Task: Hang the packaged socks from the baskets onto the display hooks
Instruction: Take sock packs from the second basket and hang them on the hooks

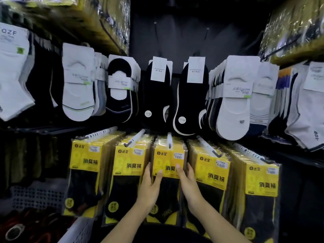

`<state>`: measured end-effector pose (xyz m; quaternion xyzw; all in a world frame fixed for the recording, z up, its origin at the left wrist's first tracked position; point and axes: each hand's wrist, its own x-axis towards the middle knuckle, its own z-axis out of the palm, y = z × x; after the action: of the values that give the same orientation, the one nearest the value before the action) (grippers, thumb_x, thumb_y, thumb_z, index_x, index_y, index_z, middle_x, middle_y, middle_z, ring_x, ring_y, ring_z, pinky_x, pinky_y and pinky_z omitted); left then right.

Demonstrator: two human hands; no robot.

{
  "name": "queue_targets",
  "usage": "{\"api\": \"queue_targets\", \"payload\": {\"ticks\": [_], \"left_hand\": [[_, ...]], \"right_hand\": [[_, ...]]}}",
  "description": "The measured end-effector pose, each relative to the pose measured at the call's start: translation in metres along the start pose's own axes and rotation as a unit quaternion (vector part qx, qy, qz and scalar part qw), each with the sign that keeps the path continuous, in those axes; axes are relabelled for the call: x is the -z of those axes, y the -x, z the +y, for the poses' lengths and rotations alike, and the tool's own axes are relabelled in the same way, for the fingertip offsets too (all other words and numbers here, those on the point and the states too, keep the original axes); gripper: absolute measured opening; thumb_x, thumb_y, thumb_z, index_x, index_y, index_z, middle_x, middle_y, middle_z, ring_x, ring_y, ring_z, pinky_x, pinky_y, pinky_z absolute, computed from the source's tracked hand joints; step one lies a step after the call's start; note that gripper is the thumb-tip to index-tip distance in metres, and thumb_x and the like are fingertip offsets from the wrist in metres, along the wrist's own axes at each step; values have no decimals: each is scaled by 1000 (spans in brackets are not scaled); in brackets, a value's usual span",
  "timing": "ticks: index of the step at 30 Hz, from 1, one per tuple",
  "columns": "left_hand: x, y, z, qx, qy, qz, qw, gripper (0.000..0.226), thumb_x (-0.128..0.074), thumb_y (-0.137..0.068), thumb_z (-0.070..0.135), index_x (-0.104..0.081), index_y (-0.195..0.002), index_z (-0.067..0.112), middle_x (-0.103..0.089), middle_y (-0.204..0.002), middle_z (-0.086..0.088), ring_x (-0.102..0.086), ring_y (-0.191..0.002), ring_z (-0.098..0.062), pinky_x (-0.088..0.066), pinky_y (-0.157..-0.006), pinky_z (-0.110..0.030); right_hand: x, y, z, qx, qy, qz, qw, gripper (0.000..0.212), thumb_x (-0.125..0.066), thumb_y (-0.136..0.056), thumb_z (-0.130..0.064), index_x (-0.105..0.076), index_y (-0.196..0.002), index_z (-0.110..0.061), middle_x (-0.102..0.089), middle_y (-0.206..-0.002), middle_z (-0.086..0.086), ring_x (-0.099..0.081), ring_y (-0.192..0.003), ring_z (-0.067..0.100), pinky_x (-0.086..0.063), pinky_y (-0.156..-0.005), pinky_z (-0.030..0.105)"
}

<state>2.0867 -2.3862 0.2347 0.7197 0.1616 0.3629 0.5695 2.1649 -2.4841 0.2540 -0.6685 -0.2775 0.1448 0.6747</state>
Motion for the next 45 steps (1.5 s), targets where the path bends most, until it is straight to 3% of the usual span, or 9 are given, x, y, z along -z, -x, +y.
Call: {"api": "queue_targets", "payload": {"ticks": [3,11,19,27,30,34,36,41,45], "left_hand": [[1,-11,-1,18,38,-22,999,81,-45,-79,61,-16,-150,34,-33,-149,12,-31,-138,-12,-28,-114,-37],[-1,-16,-14,-17,69,-19,997,55,-39,-83,58,-22,-135,52,-39,-133,26,-37,-124,3,-30,-101,-21],[-1,-2,-38,64,73,-20,995,79,-40,-78,62,-18,-149,35,-31,-150,10,-30,-139,-14,-27,-113,-34],[-8,12,-37,59,71,6,996,60,-41,-94,46,-23,-149,31,-35,-150,6,-34,-137,-14,-31,-106,-28],[-1,30,-27,30,47,32,998,59,-44,-94,44,-26,-148,29,-35,-149,10,-33,-136,-9,-28,-105,-22],[26,55,-5,-59,29,62,996,50,-44,-85,51,-43,-133,37,-48,-135,22,-44,-123,8,-32,-96,-7],[46,60,5,-100,12,92,991,39,-45,-88,49,-52,-124,37,-59,-122,22,-52,-112,11,-39,-84,-1],[91,39,6,-108,-22,185,977,41,-49,-95,36,-43,-134,28,-47,-134,15,-44,-124,-4,-38,-103,-28],[109,19,-9,-53,-64,162,983,56,-48,-95,37,-28,-146,24,-33,-150,4,-32,-137,-12,-31,-113,-38]], "right_hand": [[-4,-14,5,-11,-30,9,999,85,-52,-80,-65,-13,-151,-37,-24,-157,-2,-24,-143,23,-24,-113,43],[-4,-23,20,43,-44,-29,998,75,-50,-77,-65,-31,-145,-39,-50,-138,-17,-44,-130,7,-33,-111,34],[-4,-4,44,-8,-42,-12,999,73,-48,-73,-68,-33,-141,-43,-41,-134,-22,-34,-127,3,-24,-109,30],[-7,8,41,24,-8,-2,1000,59,-45,-84,-58,-35,-140,-40,-48,-131,-18,-41,-117,0,-30,-97,20],[-4,21,37,49,25,2,999,57,-47,-92,-47,-31,-145,-33,-43,-143,-13,-42,-123,-3,-34,-100,14],[0,45,29,113,53,57,991,65,-52,-90,-43,-25,-148,-31,-30,-152,-12,-28,-139,5,-28,-116,32],[-4,56,21,179,75,81,978,53,-52,-90,-42,-33,-139,-38,-34,-146,-20,-31,-134,-4,-30,-111,23],[-37,59,5,223,110,17,968,38,-52,-93,-38,-36,-124,-53,-38,-130,-33,-37,-122,-15,-34,-97,9],[-78,44,7,167,90,-61,980,68,-49,-86,-53,-22,-145,-38,-30,-148,-17,-29,-137,1,-28,-107,20]]}}
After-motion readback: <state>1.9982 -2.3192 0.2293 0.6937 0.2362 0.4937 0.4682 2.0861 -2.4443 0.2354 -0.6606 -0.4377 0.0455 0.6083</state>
